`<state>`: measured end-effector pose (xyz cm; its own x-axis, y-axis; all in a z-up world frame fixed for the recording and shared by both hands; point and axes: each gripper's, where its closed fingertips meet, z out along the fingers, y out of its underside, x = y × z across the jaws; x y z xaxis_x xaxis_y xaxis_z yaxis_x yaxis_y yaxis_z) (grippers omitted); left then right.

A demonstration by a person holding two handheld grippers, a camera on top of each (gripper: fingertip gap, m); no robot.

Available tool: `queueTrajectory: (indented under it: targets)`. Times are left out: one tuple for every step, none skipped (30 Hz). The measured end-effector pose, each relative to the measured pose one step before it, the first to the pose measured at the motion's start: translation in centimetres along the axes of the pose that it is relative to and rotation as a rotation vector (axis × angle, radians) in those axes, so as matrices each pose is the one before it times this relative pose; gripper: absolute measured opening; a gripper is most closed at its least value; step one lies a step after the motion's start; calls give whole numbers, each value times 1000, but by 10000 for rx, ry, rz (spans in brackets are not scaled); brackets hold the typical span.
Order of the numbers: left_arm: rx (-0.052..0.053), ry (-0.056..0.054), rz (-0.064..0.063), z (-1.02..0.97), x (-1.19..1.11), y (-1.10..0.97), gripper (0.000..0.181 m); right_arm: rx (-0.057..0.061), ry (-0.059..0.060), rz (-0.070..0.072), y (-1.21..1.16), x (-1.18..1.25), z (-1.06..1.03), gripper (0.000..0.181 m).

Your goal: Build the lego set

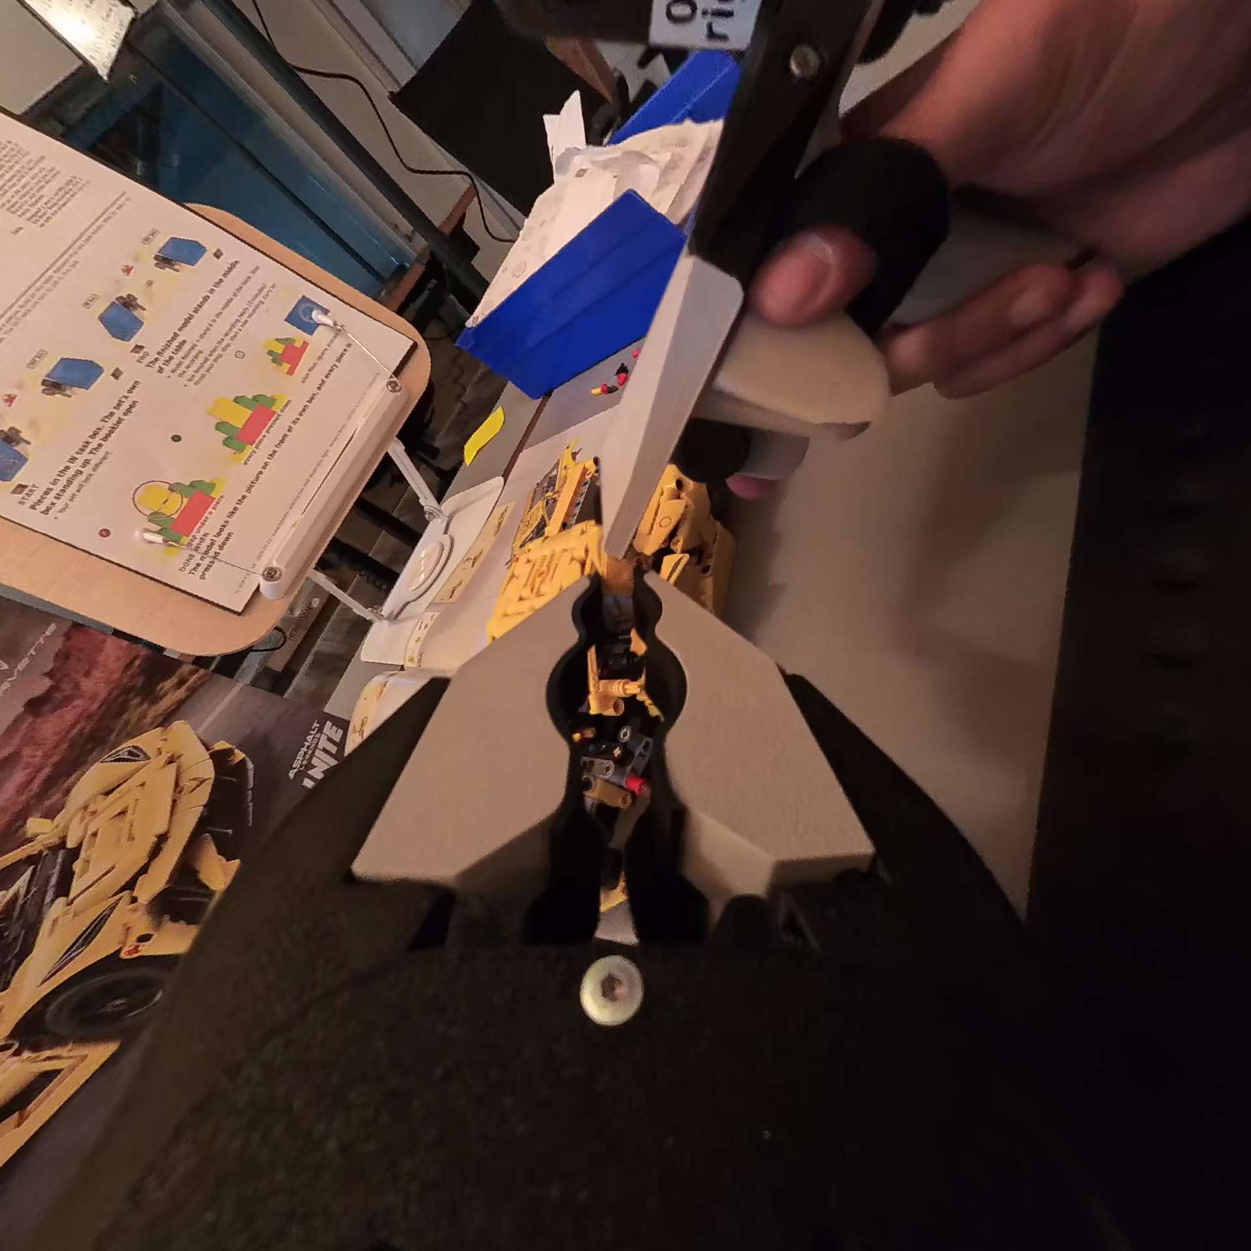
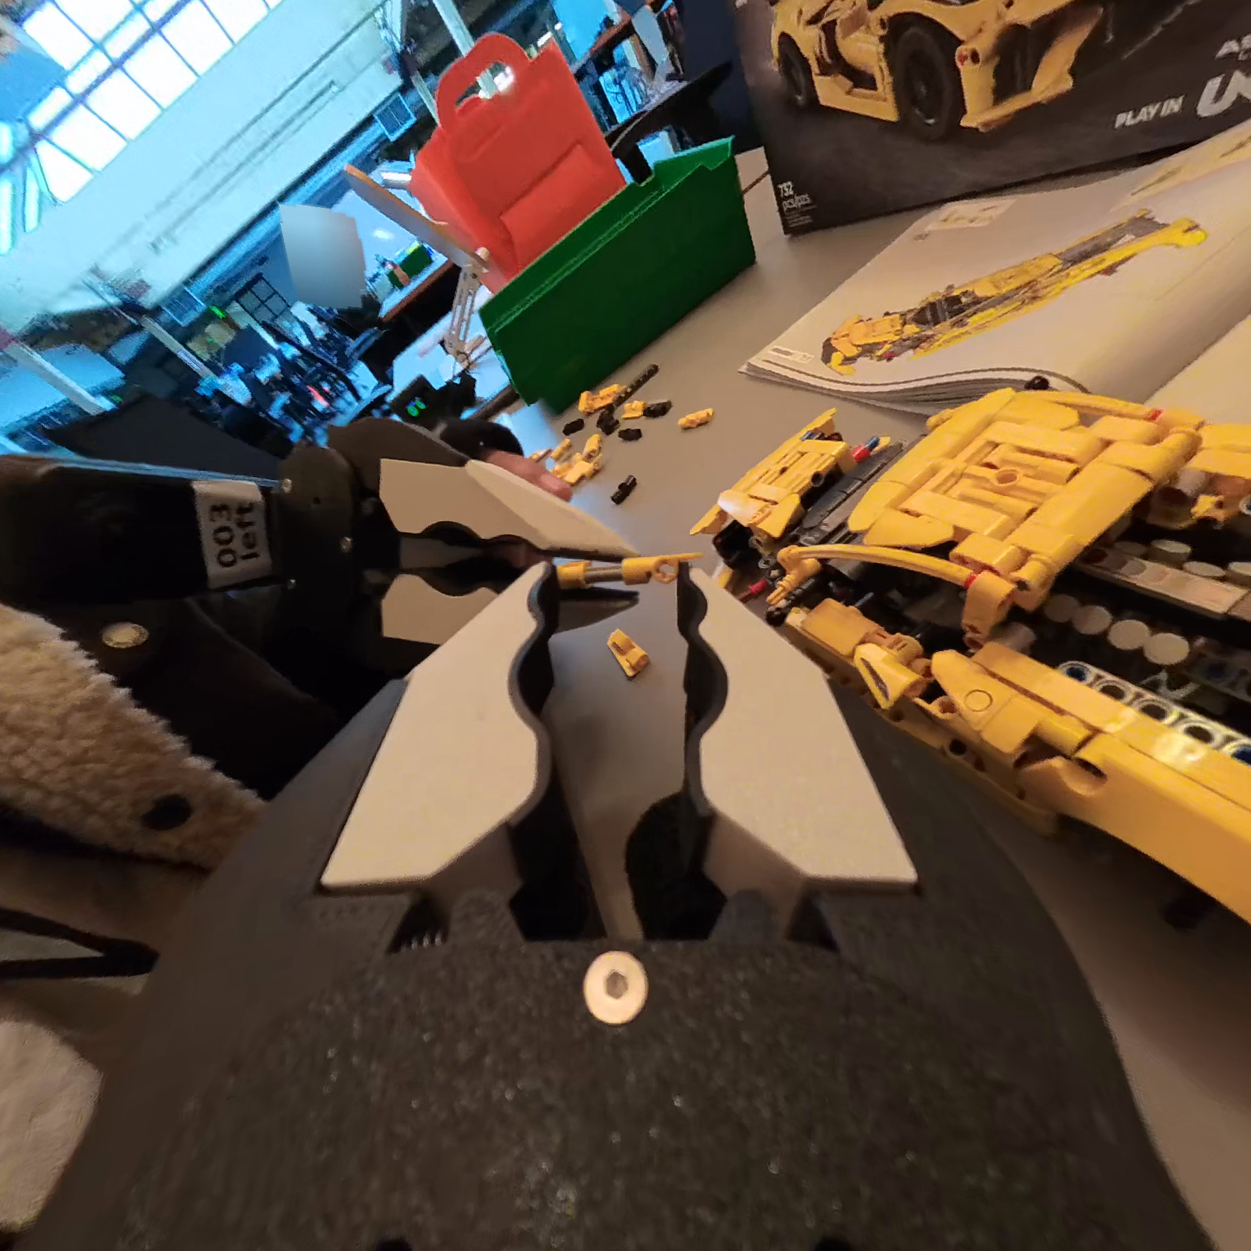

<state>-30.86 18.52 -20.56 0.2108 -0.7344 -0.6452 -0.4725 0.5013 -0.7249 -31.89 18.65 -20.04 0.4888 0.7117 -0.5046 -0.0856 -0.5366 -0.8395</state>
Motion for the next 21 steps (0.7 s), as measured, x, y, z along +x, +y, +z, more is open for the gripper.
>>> queueTrajectory:
  targets:
    - [-56, -12, 94, 18, 43, 71, 8, -46, 165, -358, 40, 11, 22, 35]
    - [4, -31, 120, -26, 11, -38, 7, -8, 51, -239, -33, -75, -37, 35]
    - [14, -41, 104, -16, -2, -32, 7, -9, 16, -74, 0, -3, -28, 35]
    - [-93, -12, 114, 56, 57, 97, 7, -66, 37, 35, 141, 114, 38, 35]
    - [-100, -54, 216, 32, 39, 99, 7, -33, -36, 90, 116, 38, 29, 35]
    - [-58, -92, 234, 28, 30, 60, 7, -16, -20, 62, 52, 20, 6, 34]
    - [-87, -27, 137, 45, 72, 99, 7, -85, 62, -39, 144, 84, 37, 34]
    - [-73, 8, 60, 31, 69, 96, 7, -63, 51, -9, 92, 68, 42, 34]
    - [-29, 4, 17, 12, 21, 44, 7, -7, -3, 37, 29, 5, 27, 34]
    - [9, 3, 1, -37, -10, -26, 6, 13, -66, 56, 7, -61, -8, 34]
    - [25, -5, 3, -35, -10, -61, 6, 3, -61, 33, 1, -64, -19, 34]
    - [-8, -22, 26, 1, -11, -4, 6, 2, 15, 2, 5, 24, 4, 34]
    - [-39, -9, 49, 27, 19, 66, 6, -34, 59, -56, 68, 40, 19, 34]
    - [-37, 6, 37, 25, 40, 74, 6, -46, 61, -73, 70, 47, 30, 34]
    - [-13, -20, 16, 5, 0, 14, 6, 15, 14, -54, -10, -28, 5, 34]
    - [15, -9, -25, 8, -22, -51, 6, -18, -101, -25, 4, -207, 7, 30]
    - [-34, 9, -32, 37, -4, 53, 7, 4, 71, -57, 34, 70, 29, 29]
    - [-28, -22, 17, 17, -22, 64, 7, 26, 57, -99, -29, 18, 20, 29]
    - [-18, -36, 35, 12, -26, 23, 6, 11, 39, -74, -28, 10, 18, 29]
    - [-13, -2, -8, 31, 10, 26, 7, -22, -3, 27, 31, 37, -1, 29]
    - [-14, 3, -41, 38, -2, 24, 7, 10, -27, 52, -7, 54, 4, 29]
